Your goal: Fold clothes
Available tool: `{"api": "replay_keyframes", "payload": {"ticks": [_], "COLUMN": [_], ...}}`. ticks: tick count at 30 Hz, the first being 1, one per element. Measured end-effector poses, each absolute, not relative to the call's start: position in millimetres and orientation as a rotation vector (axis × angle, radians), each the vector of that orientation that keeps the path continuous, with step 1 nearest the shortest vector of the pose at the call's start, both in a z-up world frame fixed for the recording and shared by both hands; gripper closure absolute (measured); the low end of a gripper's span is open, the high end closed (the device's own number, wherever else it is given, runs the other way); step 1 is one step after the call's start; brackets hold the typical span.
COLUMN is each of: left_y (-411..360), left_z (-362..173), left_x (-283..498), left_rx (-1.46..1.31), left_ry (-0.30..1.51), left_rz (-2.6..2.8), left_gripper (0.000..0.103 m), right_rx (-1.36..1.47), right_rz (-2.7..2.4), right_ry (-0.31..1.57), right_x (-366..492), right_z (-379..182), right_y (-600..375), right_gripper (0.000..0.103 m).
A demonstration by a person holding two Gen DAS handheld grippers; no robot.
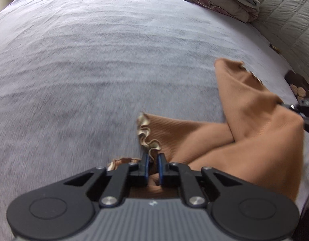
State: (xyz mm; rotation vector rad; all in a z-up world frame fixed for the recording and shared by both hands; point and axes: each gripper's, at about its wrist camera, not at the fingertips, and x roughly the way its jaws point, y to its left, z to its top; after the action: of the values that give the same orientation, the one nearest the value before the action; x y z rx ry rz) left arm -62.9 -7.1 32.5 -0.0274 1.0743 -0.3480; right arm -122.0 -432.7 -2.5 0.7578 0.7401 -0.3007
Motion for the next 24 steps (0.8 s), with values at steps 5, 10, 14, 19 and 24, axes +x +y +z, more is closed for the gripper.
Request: {"api": "replay_keyframes", "payload": {"ticks": [5, 10, 14, 19, 24], "left_y": [1.7, 5.7, 13.5, 7.5, -27.2], "left_z": [34.7, 43.3, 58.8, 68.3, 55.0], "left_x": [-81.1, -87.9, -74.8, -46.3, -9.1], "left_rx": [-0.045, -0.026, -0.041, -0.155, -0.258], "left_ry": [1.13, 1.177, 1.123, 1.082, 1.063], "left_rz": [-0.392, -0.441, -0.399, -0.429, -0.471], "left_gripper": [0.094, 0.092, 0.071, 0.046, 0.029], "right_rx": [0.791, 0.811, 0.823, 0.83, 0.769], "right_rz": [-0.308, -0.316, -0.331, -0.341, -0.337], "right_ry": [0.759, 0.761, 0.756, 0.763, 0.788], "right_x": [-121.0, -117.3, -113.9, -106.4, -96.5], "right_z": [-6.9, -7.9, -9.9, -14.3, -12.7], "right_y": [-429.8, -426.5, -425.7, -421.8, -416.8], "right_gripper": [0.078, 0.064, 0.06, 0.059, 0.059]}}
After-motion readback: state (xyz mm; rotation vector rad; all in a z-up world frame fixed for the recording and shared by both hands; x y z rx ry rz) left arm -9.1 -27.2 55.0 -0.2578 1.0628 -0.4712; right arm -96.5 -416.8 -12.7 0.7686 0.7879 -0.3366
